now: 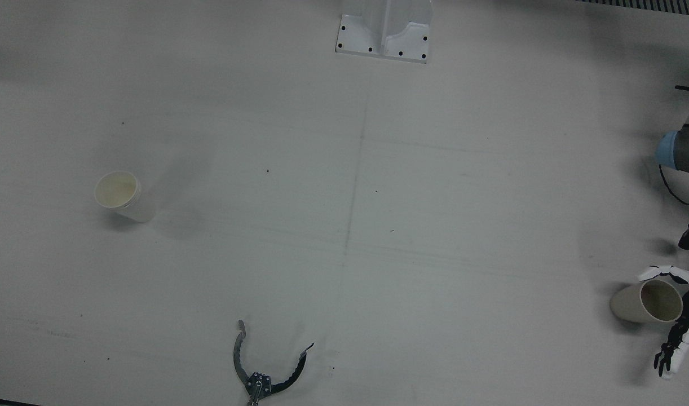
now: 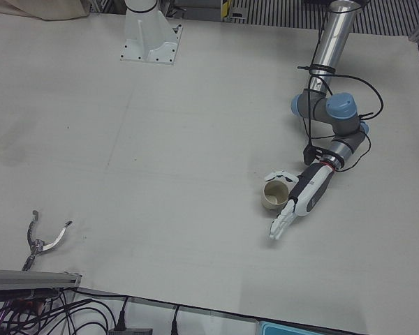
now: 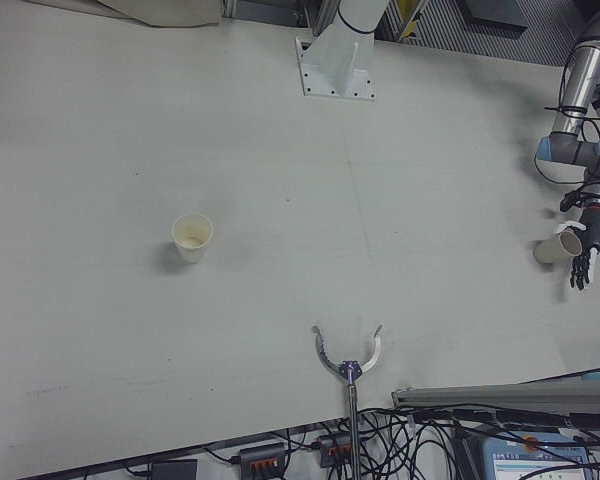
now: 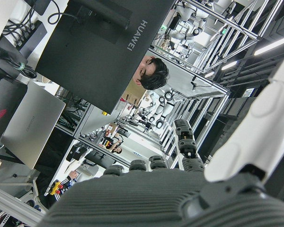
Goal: Pour water
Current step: 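Close the left hand fingers around the white paper cup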
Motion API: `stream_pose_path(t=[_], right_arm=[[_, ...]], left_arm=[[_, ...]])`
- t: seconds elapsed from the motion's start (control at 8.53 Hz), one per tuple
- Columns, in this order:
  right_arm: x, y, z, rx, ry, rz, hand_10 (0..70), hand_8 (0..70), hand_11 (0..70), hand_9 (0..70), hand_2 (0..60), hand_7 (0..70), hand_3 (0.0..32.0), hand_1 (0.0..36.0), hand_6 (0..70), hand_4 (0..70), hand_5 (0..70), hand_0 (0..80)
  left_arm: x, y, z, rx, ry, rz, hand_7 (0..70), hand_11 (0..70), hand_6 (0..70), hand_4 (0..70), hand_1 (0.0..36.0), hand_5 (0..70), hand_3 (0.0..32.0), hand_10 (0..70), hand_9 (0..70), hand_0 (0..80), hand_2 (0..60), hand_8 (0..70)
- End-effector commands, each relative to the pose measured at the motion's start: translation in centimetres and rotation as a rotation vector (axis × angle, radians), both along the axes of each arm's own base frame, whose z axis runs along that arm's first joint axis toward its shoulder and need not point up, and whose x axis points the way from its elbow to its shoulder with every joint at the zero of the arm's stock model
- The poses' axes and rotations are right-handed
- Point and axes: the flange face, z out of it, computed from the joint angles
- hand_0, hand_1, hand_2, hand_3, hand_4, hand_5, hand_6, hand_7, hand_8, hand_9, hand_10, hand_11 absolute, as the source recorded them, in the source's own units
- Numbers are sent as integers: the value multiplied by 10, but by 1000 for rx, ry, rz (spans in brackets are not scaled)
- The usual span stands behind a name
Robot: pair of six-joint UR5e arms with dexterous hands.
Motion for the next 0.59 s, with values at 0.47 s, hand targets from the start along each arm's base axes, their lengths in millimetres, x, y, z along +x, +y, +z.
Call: stream_pose_path(t=[0.47], right_arm=[[-2,-1,-1,1,6,-6,0,25,0,0,0,64,0,41,26,94,97,431]], left_arm=[[16,-3,-5,12,10,26,45,41,0,45,172,0,0,19,0,437,294,0]])
